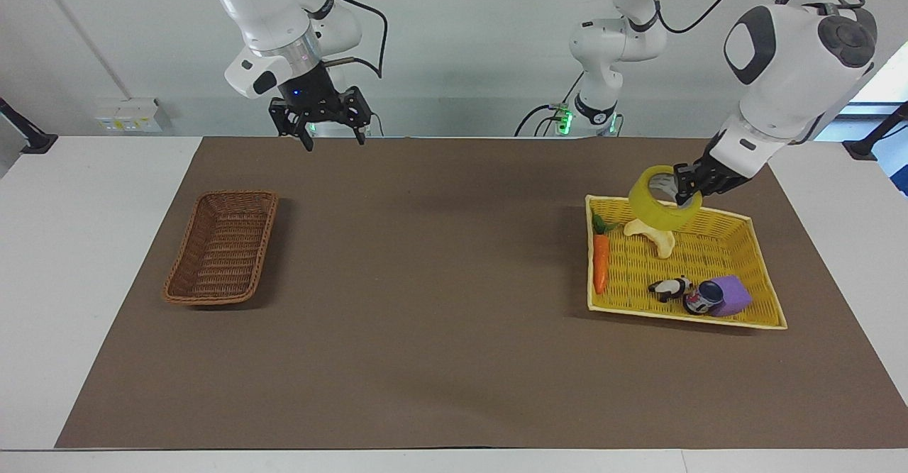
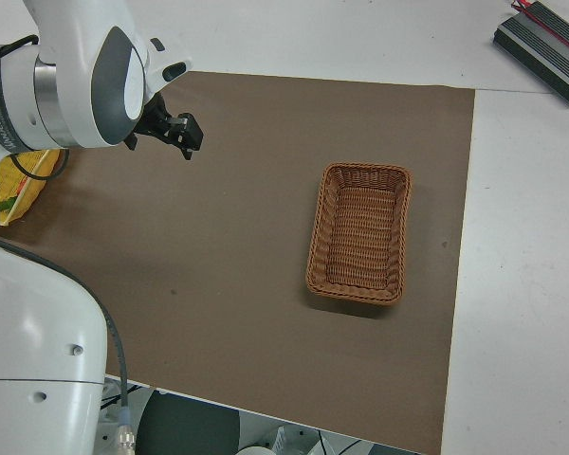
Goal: Move tape to another basket
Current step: 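Carry the tape toward the center while the right gripper reaches toward it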
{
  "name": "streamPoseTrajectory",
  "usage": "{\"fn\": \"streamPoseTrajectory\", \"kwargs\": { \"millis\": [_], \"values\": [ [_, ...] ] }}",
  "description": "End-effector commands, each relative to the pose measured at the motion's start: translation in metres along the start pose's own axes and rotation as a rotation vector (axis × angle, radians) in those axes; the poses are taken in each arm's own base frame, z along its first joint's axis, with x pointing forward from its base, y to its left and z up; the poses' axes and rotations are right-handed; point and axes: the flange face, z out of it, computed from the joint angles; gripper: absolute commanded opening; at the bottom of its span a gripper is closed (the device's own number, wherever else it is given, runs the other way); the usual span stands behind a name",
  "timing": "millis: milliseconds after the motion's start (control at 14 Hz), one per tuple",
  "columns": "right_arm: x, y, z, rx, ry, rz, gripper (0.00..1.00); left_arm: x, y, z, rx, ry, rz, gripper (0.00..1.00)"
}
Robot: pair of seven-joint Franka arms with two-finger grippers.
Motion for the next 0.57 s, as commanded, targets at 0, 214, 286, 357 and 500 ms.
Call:
{"fn": "streamPoseTrajectory", "kwargs": {
  "millis": [0, 214, 286, 357, 500],
  "values": [
    [-0.006, -0.013, 0.004, 0.039, 0.001, 0.016, 1.0, -0.011, 0.053, -0.002, -0.014, 0.001, -0.05, 0.0],
    [-0.011, -0.057, 0.016, 0.06, 0.02, 0.033, 1.0, -0.025, 0.113, -0.001, -0.038, 0.025, -0.11, 0.0],
    [-0.012, -0.072, 0.022, 0.065, 0.025, 0.038, 1.0, -0.033, 0.133, 0.0, -0.042, 0.024, -0.118, 0.0],
    [-0.013, -0.083, 0.027, 0.068, 0.029, 0.036, 1.0, -0.042, 0.16, 0.002, -0.059, 0.023, -0.121, 0.0],
    [-0.015, -0.106, 0.041, 0.072, 0.029, 0.026, 1.0, -0.051, 0.196, 0.012, -0.091, 0.054, -0.106, 0.0]
  ]
}}
